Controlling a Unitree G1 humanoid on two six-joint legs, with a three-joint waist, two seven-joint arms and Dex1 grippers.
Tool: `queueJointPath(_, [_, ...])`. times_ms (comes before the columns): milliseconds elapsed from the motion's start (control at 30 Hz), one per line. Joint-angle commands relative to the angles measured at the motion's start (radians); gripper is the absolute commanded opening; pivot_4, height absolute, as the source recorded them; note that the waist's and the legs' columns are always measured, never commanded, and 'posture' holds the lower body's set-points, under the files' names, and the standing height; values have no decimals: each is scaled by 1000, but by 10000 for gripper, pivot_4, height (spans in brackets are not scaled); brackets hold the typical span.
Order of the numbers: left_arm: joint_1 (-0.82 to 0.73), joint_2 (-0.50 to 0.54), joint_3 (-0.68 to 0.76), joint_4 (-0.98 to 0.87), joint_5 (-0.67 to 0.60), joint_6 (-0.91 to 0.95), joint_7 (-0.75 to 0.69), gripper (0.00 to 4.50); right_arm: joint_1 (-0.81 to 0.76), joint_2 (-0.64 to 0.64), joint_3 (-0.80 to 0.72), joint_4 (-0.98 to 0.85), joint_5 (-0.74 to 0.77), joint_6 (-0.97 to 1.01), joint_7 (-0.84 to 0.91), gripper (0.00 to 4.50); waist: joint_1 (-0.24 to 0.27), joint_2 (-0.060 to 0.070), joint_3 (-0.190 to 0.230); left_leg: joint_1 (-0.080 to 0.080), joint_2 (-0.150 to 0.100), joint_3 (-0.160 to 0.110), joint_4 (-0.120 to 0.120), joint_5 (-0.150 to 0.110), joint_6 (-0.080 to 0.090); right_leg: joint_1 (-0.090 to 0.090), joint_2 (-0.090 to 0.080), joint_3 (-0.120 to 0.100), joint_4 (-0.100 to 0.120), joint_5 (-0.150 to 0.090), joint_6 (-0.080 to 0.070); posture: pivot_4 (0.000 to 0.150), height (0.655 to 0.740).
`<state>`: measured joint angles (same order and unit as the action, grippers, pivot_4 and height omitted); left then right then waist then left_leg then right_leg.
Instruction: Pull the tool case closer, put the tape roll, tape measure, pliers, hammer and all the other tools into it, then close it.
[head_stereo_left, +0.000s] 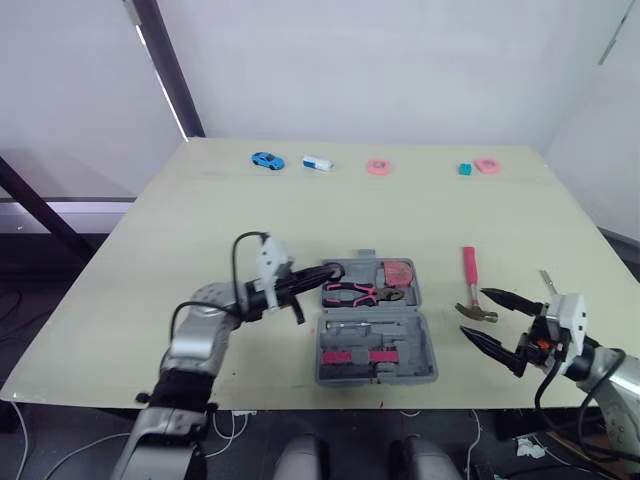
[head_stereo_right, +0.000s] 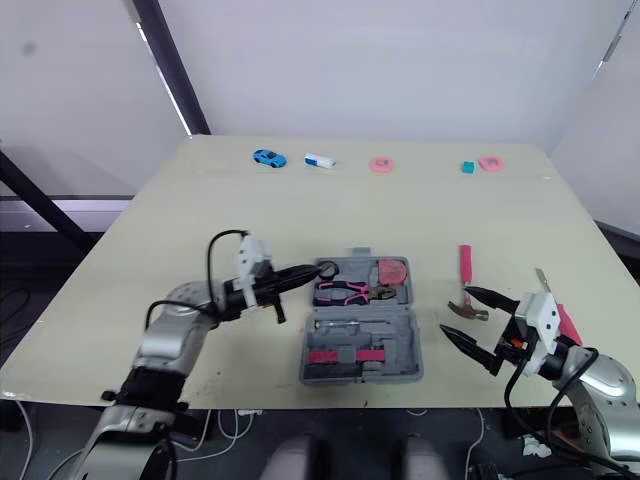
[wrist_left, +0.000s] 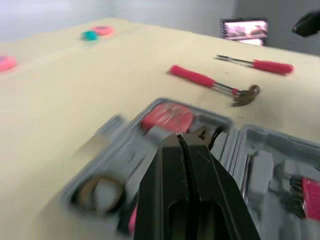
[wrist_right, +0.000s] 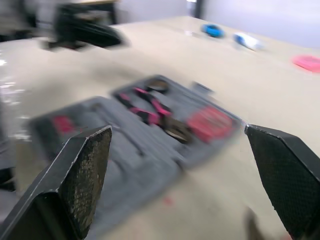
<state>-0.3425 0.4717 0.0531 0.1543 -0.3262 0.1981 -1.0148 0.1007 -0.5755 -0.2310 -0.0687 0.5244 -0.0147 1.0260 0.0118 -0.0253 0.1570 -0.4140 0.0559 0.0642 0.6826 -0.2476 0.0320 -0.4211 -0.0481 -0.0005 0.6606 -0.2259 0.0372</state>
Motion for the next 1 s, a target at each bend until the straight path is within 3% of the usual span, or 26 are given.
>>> queueJointPath(33, [62,19,73,-90,-50,25,47,577,-4,7,-62,38,15,-49,-7,45000,3,0,0,0,0,0,0,0,0,0,0,0,0,0,0,1500,7395])
queueJointPath(200, [279,54,174,-211,-72,29,109,577,21,17,-125,138,7,-103,-17,45000,-5,1,0,1,1,1,-2,0,0,0,-1,1,-2,0,0,1500,7395])
queueJointPath(233, [328,55,207,-238,-91,36,122,5522,36,18,-141,151,8,-107,-24,45000,-5,1,0,1,1,1,-2,0,0,0,-1,1,-2,0,0,1500,7395])
queueJointPath(300, [411,54,258,-273,-110,35,144,8691,61,24,-174,184,-5,-130,-49,45000,1,1,0,1,1,1,-2,0,0,0,-1,0,-2,0,0,1500,7395])
queueJointPath(333, [447,54,274,-286,-112,28,148,14973,73,27,-187,196,-6,-136,-56,45000,2,1,0,1,1,0,-2,0,0,0,-2,0,-2,-1,0,1500,7395])
queueJointPath(367, [484,53,288,-301,-114,21,152,16073,89,29,-200,202,-4,-140,-60,45000,2,1,0,1,1,0,-2,0,0,0,-2,0,-2,-1,1,1500,7395])
queueJointPath(433, [537,44,314,-324,-118,16,173,22483,118,32,-217,206,2,-142,-66,45000,2,2,-1,2,2,-1,-2,0,0,0,-3,0,-2,-2,2,1500,7395])
queueJointPath(567, [635,26,367,-350,-131,-8,208,42537,185,47,-266,204,31,-135,-79,45000,1,2,-1,1,2,-1,-4,0,0,-1,-6,0,-3,-2,2,1500,7395])
queueJointPath(600, [659,22,380,-352,-131,-17,211,44122,201,52,-280,204,38,-135,-84,45000,1,2,-1,1,2,-1,-4,0,0,-1,-7,1,-3,-2,3,1500,7395])
queueJointPath(1000, [765,21,446,-305,-130,-85,207,44122,311,93,-375,249,51,-152,-111,45000,0,5,-3,0,2,2,-8,-1,-2,-7,-7,3,-4,-3,4,1500,7395])
